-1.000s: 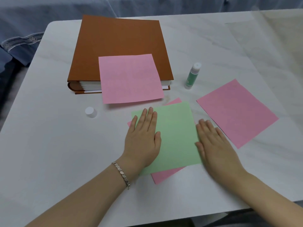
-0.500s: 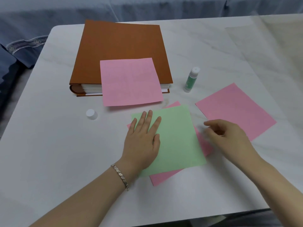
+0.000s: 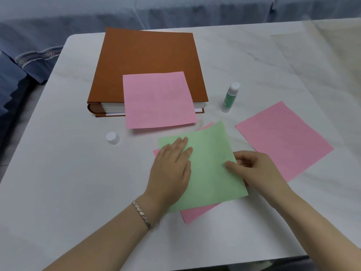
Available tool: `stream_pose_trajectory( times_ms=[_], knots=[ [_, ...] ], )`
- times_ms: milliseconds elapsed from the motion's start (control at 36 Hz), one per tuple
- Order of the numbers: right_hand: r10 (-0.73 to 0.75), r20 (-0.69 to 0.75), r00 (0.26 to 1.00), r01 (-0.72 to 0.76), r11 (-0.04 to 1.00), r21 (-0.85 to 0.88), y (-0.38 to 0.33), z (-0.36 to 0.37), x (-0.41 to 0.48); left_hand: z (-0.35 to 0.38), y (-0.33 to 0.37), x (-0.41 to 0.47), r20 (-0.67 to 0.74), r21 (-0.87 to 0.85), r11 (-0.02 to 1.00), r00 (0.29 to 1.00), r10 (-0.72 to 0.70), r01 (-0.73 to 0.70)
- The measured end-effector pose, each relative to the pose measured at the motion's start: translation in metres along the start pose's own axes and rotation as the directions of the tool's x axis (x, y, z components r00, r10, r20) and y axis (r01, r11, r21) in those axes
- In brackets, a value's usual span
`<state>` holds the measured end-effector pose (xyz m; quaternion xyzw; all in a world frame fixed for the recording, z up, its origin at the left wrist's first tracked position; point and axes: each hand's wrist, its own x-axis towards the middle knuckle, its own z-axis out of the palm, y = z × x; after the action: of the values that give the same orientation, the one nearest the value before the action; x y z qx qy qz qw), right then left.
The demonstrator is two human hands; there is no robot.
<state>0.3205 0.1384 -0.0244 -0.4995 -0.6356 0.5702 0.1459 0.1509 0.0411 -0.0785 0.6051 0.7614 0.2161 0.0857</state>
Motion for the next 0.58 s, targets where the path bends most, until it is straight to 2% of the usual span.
stream_pose_trajectory(
  times_ms=[28,83,111,139,167,194,250,306,417,472,528,583],
  knots=[
    [-0.049,0.003,0.999,0.049,0.999,0.008,-0.002,0.002,-0.002,-0.004,0.006,0.001,-0.005,-0.074,0.997,1.000,-0.017,0.016],
    [-0.131,0.057,0.990,0.128,0.990,0.058,-0.010,0.007,-0.005,-0.019,0.024,0.004,0.023,-0.297,0.938,0.983,-0.182,0.181],
    [-0.159,0.100,0.982,0.150,0.985,0.085,-0.014,0.010,-0.006,-0.024,0.032,0.008,0.111,-0.445,0.844,0.953,-0.281,0.300],
    [-0.175,0.143,0.974,0.162,0.982,0.094,-0.016,0.012,-0.007,-0.027,0.039,0.012,0.221,-0.580,0.704,0.911,-0.348,0.409],
    [-0.181,0.184,0.966,0.167,0.982,0.089,-0.019,0.014,-0.008,-0.028,0.043,0.018,0.300,-0.662,0.586,0.882,-0.365,0.468],
    [-0.185,0.216,0.959,0.172,0.982,0.076,-0.021,0.015,-0.009,-0.031,0.047,0.024,0.324,-0.695,0.527,0.868,-0.377,0.488],
    [-0.209,0.264,0.942,0.201,0.978,0.056,-0.023,0.017,-0.011,-0.034,0.048,0.033,0.327,-0.698,0.516,0.862,-0.388,0.497],
    [-0.225,0.264,0.938,0.227,0.974,0.026,-0.022,0.017,-0.012,-0.035,0.046,0.036,0.292,-0.661,0.564,0.862,-0.414,0.495],
    [-0.254,0.127,0.959,0.258,0.966,-0.015,-0.020,0.006,-0.010,-0.044,0.044,0.035,0.206,-0.635,0.620,0.875,-0.439,0.461],
    [-0.267,-0.001,0.964,0.267,0.964,-0.002,-0.019,-0.003,-0.007,-0.055,0.050,0.037,0.194,-0.707,0.573,0.894,-0.405,0.413],
    [-0.240,-0.125,0.963,0.245,0.969,0.027,-0.018,-0.014,0.001,-0.068,0.059,0.040,0.168,-0.808,0.476,0.910,-0.380,0.348],
    [-0.146,-0.144,0.979,0.160,0.983,0.091,-0.019,-0.024,0.008,-0.079,0.064,0.044,0.163,-0.896,0.337,0.921,-0.354,0.289]
  ],
)
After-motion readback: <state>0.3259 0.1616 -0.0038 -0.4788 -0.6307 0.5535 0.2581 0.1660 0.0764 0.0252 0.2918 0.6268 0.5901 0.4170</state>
